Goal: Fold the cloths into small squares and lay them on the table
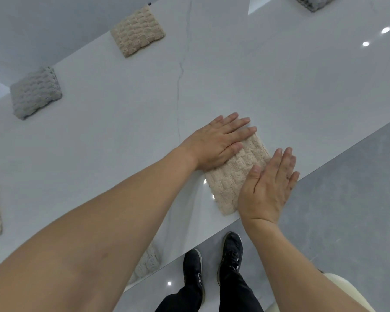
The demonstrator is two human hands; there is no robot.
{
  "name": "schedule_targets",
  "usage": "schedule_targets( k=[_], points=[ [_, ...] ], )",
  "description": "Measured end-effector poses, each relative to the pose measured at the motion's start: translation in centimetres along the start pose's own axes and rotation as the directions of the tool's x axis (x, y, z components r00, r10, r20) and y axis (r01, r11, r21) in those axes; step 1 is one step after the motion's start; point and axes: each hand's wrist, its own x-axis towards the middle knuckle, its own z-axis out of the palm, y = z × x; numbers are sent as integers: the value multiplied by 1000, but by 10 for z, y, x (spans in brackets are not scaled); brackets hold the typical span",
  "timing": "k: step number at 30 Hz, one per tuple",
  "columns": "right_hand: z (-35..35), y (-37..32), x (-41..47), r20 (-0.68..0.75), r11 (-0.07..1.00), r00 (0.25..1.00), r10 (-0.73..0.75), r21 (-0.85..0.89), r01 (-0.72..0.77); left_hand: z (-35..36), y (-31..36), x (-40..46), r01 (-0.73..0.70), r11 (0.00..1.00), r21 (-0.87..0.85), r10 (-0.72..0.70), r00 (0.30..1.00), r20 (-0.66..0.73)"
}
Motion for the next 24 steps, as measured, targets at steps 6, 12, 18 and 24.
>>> schedule_targets(
  k=[6,12,18,24],
  points=[
    [1,3,0,20,999,1000,-5,-39,6,4,-2,2,10,999,35,-11,999,42],
    [-2,18,-9,97,989,995,-24,-142,38,8,-5,0,40,997,70,-44,997,62],
    [-25,47,1,99,981,995,1,-191,18,1,-28,-15,249,963,103,-252,968,20],
    [-38,41,21,85,991,995,-52,-118,62,1,-16,-22,358,933,-19,-358,928,-102]
  ],
)
